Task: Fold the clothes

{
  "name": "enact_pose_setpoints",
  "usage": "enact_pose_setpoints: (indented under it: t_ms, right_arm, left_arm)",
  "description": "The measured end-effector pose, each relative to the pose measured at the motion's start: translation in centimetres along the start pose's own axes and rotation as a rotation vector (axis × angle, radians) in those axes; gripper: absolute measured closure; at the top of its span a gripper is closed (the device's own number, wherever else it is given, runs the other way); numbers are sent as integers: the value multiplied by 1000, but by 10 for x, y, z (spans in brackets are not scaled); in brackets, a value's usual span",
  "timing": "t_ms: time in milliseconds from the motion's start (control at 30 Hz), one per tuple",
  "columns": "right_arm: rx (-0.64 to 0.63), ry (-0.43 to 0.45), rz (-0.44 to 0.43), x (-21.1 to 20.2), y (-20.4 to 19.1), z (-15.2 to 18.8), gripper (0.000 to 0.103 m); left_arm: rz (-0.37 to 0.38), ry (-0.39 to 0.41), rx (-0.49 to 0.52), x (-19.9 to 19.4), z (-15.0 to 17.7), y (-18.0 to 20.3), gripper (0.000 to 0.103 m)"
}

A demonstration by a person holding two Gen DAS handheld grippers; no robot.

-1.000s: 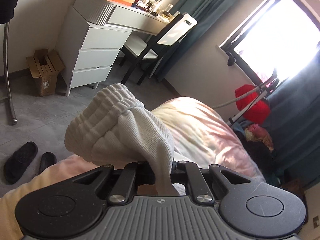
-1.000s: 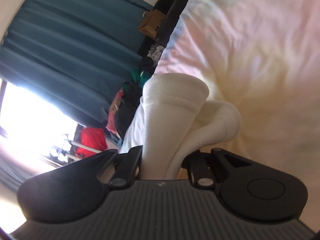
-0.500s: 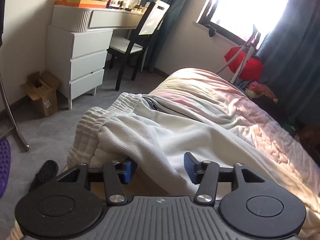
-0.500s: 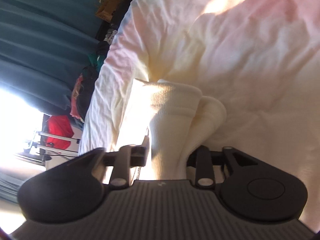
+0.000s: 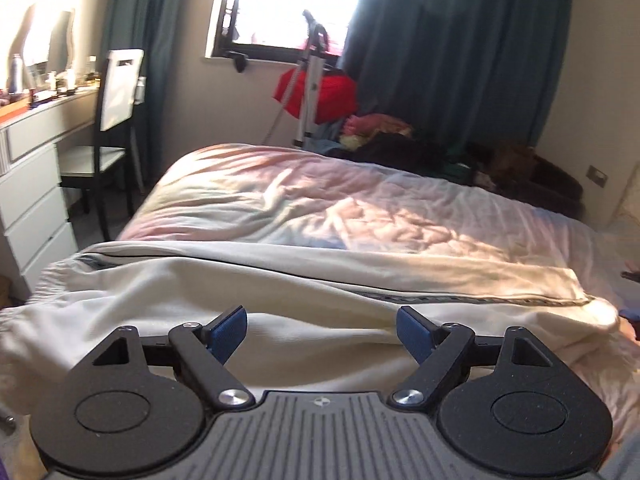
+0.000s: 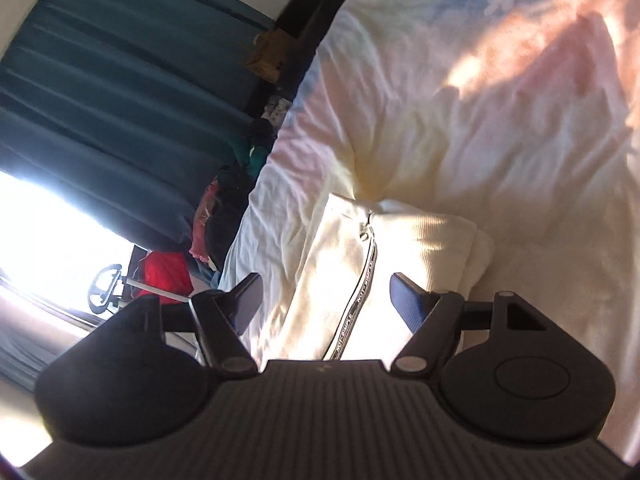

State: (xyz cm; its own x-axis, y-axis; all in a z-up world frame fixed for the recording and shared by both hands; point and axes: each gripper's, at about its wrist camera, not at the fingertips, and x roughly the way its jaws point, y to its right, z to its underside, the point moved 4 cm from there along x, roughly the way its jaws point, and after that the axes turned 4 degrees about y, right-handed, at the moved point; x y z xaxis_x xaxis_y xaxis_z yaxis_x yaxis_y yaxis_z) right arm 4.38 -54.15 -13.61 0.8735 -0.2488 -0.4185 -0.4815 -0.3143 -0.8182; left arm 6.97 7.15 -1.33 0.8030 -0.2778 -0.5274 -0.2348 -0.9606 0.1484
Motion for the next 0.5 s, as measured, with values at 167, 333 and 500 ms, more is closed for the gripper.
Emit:
enact_pose_setpoints:
  t_ms: [167, 333, 500]
  right_arm:
    - [-42, -34, 69, -1, 1, 10, 30]
    - [18, -181, 77, 23, 16, 28, 30]
    - [-10, -308, 133, 42, 24, 48, 31]
  left_arm:
    - [40, -142, 188, 80, 23, 77, 20]
    - [38, -239, 308, 135, 60, 110, 24]
    - [6, -186, 377, 138, 77, 105, 24]
